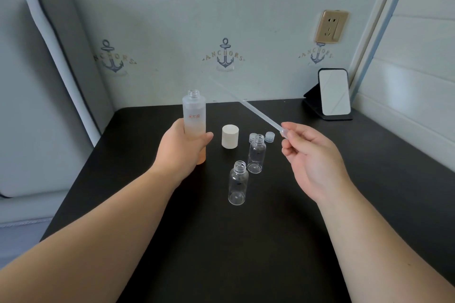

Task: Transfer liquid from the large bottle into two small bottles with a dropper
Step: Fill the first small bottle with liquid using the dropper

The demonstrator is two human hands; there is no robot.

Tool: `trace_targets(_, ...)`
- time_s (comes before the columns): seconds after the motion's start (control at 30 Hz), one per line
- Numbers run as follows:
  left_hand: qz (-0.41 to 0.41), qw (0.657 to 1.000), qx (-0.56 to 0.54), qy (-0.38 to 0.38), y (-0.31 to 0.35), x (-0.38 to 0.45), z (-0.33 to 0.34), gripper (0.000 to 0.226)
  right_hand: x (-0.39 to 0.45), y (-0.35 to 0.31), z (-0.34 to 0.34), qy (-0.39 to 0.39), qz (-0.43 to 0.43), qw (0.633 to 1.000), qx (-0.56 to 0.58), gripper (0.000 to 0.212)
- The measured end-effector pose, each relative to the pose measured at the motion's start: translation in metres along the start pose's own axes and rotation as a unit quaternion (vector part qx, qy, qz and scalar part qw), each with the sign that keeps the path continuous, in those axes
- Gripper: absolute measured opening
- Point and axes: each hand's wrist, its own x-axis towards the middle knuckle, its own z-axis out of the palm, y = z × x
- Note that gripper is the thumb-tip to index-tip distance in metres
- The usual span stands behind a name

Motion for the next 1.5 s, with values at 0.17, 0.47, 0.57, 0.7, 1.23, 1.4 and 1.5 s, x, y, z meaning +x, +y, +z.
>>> trace_targets(0.17,0.043,0.999,-0.002,0.009,-0.001,-0.029,-0.013,0.020,0.000,-0.003,0.002,0.008,0.000,0.995,0.099,0.018)
trace_targets(0.47,0.060,0.998,-0.026,0.017,-0.013,-0.035,-0.019,0.040,0.000,-0.006,0.004,0.026,0.002,0.973,0.228,0.011)
trace_targets(0.57,0.069,0.997,-0.033,0.014,-0.015,-0.035,-0.018,0.037,0.002,-0.011,0.004,0.045,-0.002,0.968,0.247,0.018)
trace_targets(0.7,0.077,0.996,-0.035,0.012,-0.018,-0.032,-0.015,0.034,0.008,-0.024,0.011,0.076,-0.027,0.973,0.214,0.016)
trace_targets(1.23,0.094,0.995,-0.009,0.029,-0.019,-0.031,-0.015,0.038,0.009,-0.036,0.023,0.099,-0.072,0.986,0.117,0.023)
trace_targets(1.4,0.105,0.994,-0.010,0.023,-0.018,-0.031,-0.015,0.039,0.012,-0.049,0.025,0.099,-0.095,0.987,0.079,0.024)
trace_targets(1.5,0.107,0.994,-0.006,0.021,-0.017,-0.031,-0.015,0.038,0.016,-0.059,0.027,0.104,-0.113,0.986,0.060,0.014)
